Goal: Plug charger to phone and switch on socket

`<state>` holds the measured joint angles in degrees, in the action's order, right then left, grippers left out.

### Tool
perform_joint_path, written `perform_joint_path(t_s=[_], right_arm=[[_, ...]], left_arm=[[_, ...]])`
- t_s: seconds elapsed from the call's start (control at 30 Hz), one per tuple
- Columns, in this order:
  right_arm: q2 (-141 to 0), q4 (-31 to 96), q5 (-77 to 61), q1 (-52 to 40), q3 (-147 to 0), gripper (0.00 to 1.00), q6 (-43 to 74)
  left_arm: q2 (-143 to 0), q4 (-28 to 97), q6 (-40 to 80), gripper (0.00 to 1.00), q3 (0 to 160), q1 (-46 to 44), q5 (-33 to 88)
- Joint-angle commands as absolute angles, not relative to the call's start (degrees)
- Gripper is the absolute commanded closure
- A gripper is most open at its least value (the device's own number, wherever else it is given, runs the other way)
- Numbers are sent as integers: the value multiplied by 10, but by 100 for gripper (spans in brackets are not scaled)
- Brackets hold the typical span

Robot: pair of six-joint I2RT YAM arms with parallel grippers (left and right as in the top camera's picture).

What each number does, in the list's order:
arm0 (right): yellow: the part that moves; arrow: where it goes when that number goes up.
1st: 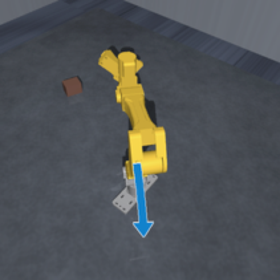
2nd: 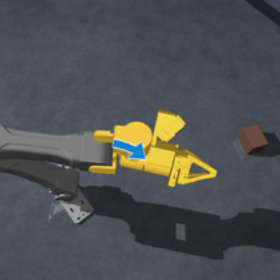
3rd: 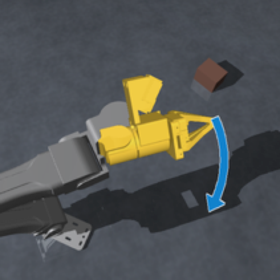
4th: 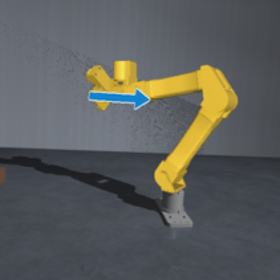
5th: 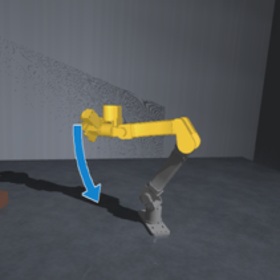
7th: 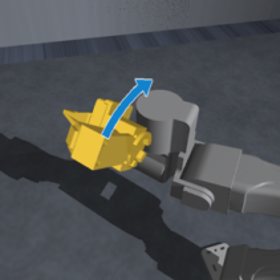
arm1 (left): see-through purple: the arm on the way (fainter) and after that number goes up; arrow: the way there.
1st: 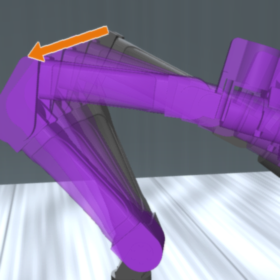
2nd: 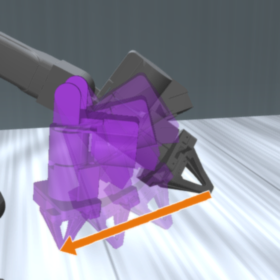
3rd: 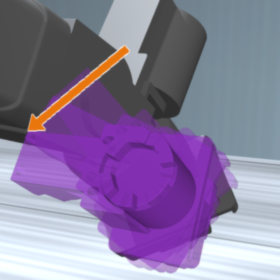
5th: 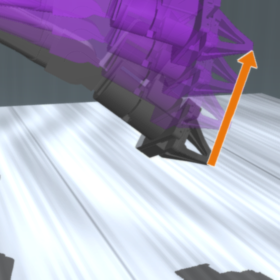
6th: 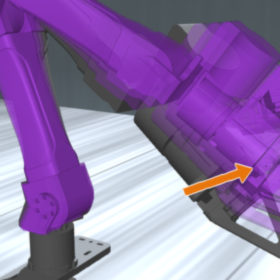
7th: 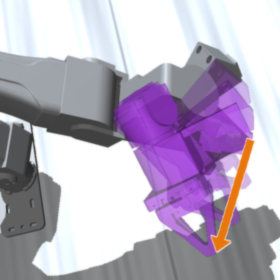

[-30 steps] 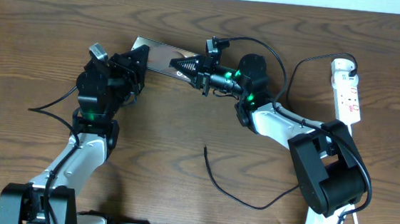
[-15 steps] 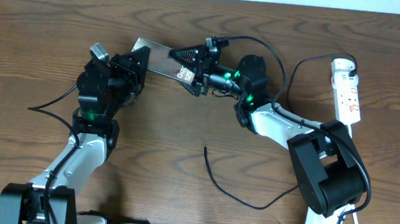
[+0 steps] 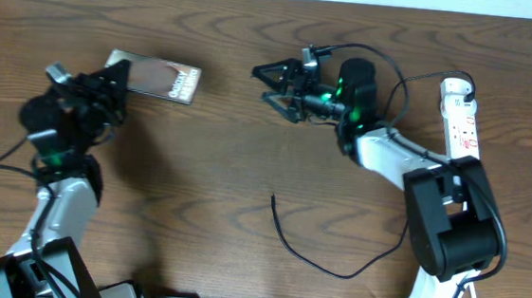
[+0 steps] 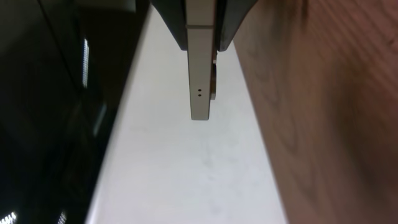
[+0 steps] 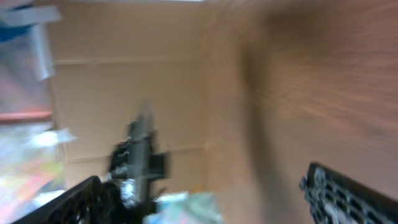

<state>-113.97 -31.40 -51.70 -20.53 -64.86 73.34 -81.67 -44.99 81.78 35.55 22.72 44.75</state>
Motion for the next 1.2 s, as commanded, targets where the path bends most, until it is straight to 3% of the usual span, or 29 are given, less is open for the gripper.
perform_joint_path(t_s=[0.0, 0.1, 0.2, 0.27, 0.37, 0.57, 0.87, 1.17], right_arm=[[-1135, -201, -545, -192, -728, 1, 576], [-1135, 59, -495, -195, -838, 1, 433], [-1135, 320, -339, -213, -953, 1, 321], [-1135, 458, -209, -236, -1015, 1, 291], [-1135, 566, -107, -276, -1052, 1, 291], [-1136, 641, -24, -365, -1026, 1, 362], [-1136, 633, 58, -477, -909, 2, 498], [-1136, 554, 27, -493, -791, 16, 544]], left_arm=[[-813, -461, 806, 93, 420, 256, 582], [-814, -458, 795, 93, 446, 272, 621], [-814, -443, 789, 93, 455, 291, 639], [-814, -433, 786, 93, 455, 309, 639], [-814, -425, 780, 93, 455, 341, 639], [-814, -425, 781, 93, 454, 373, 652], [-814, -425, 780, 93, 453, 373, 665], [-814, -425, 780, 93, 453, 373, 665]])
